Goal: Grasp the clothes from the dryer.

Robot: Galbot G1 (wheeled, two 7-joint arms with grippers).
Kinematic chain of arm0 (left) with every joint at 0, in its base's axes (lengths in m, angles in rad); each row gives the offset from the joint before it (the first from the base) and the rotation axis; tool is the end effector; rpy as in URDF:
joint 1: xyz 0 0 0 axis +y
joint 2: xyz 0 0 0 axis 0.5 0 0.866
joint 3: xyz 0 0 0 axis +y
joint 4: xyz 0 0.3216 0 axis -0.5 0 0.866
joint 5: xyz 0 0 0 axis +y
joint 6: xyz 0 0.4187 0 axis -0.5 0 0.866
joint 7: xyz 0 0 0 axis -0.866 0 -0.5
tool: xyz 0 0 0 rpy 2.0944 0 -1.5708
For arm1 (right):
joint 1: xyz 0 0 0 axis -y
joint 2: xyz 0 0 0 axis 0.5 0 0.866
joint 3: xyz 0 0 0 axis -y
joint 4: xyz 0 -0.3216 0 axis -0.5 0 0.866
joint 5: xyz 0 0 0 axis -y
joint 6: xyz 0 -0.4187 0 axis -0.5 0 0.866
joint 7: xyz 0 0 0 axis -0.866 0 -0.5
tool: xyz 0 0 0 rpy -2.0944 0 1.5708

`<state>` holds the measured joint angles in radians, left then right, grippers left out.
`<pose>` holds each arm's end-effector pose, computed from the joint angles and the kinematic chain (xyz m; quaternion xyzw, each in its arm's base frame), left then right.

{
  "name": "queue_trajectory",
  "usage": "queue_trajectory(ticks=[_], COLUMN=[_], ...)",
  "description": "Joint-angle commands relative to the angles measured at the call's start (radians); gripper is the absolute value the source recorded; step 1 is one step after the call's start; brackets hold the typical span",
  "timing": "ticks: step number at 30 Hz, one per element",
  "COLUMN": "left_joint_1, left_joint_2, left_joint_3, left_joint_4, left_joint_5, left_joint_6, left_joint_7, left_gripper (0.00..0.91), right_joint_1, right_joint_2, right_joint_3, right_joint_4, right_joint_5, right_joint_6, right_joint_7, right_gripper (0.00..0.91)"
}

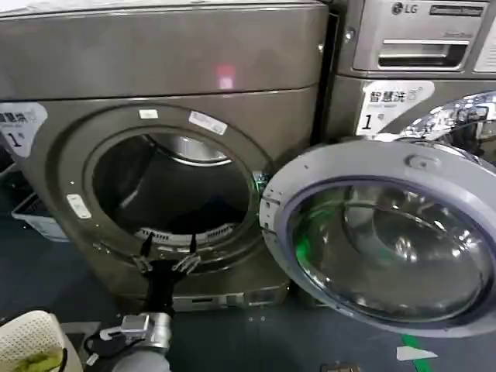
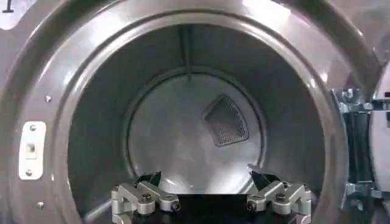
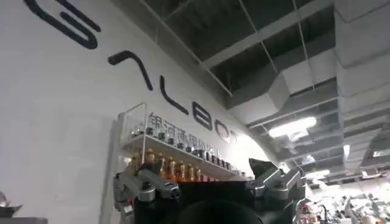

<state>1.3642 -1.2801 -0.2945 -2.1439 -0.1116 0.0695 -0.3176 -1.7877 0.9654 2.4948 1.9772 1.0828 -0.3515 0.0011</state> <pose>0.2902 -0.0494 -0.2146 0.0113 0.9972 0.0217 0.0700 -0.0613 -0.3801 0.1552 0.4441 0.8383 -0.1235 0.2912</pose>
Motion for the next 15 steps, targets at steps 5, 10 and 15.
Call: queue_trajectory(ticks=[5, 10, 15], left_joint_1=[-0.071, -0.241, -0.479], left_joint_2=[-0.009, -0.032, -0.058], left_joint_3=[-0.007, 0.008, 0.029], left_joint_4=[0.049, 0.203, 0.441], left_joint_5=[-0.014, -0.048, -0.076], left_joint_6=[0.003, 0.016, 0.036], left_joint_7=[0.002, 0.015, 0.041], left_gripper=[0.907, 0.907, 0.907], right_joint_1=[-0.005, -0.017, -0.038], right_joint_2=[0.002, -0.008, -0.025], right_joint_3=[0.000, 0.007, 0.040], right_joint_4=[0.008, 0.019, 0.006], right_joint_5=[-0.072, -0.201, -0.212], right_joint_6=[-0.051, -0.088, -0.049], right_joint_7=[-0.021, -0.039, -0.055], right_gripper=[0.907, 0.907, 0.907])
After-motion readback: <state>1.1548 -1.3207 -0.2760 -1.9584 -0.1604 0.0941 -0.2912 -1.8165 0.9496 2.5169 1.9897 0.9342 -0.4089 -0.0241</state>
